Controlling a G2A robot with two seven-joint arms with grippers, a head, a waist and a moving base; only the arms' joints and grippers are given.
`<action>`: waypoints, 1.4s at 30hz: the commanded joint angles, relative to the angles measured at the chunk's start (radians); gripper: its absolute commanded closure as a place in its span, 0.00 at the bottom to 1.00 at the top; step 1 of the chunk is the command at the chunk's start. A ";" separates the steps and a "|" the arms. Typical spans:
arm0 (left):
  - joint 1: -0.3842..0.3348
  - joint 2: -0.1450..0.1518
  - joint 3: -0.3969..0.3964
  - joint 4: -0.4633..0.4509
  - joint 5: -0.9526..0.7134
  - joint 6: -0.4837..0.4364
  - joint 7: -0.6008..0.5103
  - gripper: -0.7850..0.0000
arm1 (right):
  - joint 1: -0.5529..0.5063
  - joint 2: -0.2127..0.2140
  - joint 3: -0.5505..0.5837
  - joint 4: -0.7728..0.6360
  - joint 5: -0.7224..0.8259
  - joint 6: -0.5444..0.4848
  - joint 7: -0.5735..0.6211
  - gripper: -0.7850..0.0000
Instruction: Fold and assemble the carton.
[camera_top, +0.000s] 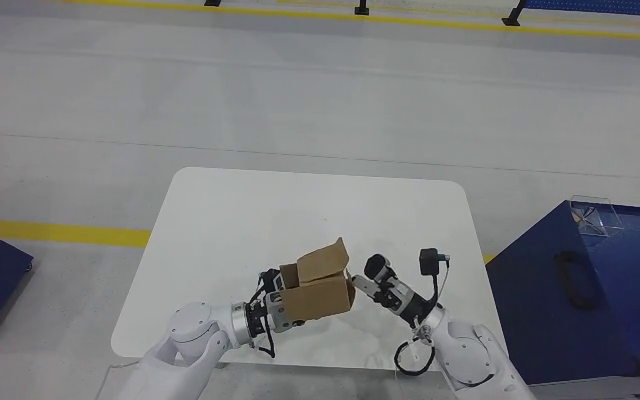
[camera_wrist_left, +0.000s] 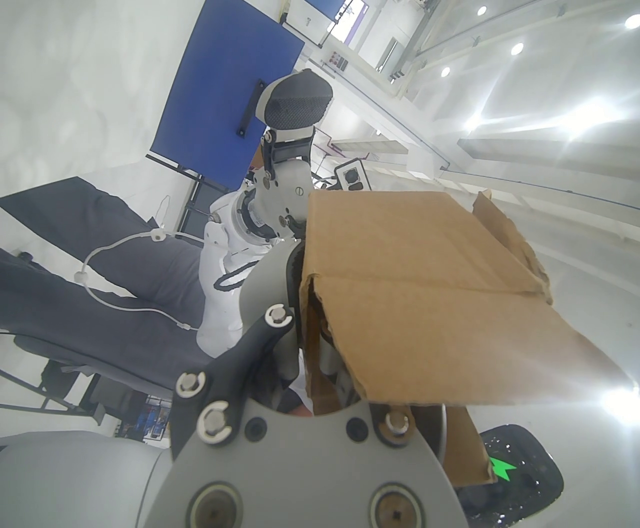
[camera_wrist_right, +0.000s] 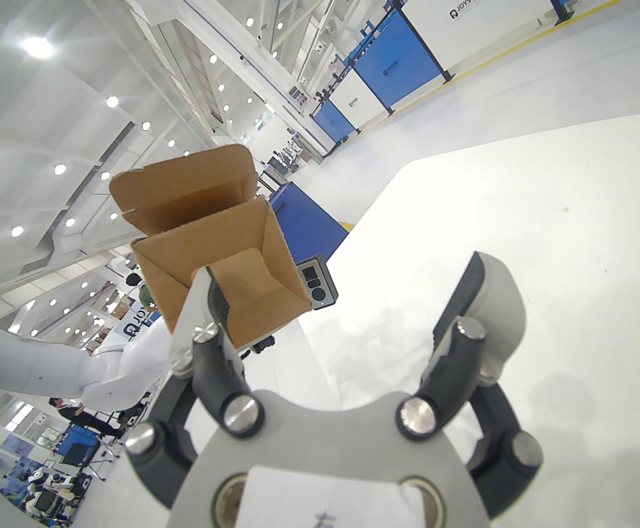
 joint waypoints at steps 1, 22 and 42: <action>0.001 0.000 0.000 -0.001 0.003 -0.002 0.001 1.00 | 0.002 -0.001 -0.004 -0.003 -0.006 0.006 -0.003 0.00; 0.008 0.002 0.003 -0.008 0.018 -0.019 0.017 1.00 | 0.002 0.000 -0.015 -0.033 -0.070 0.040 -0.010 0.00; 0.011 0.001 0.007 -0.010 0.013 -0.021 0.021 1.00 | 0.000 -0.001 -0.009 -0.028 -0.060 0.051 -0.050 0.00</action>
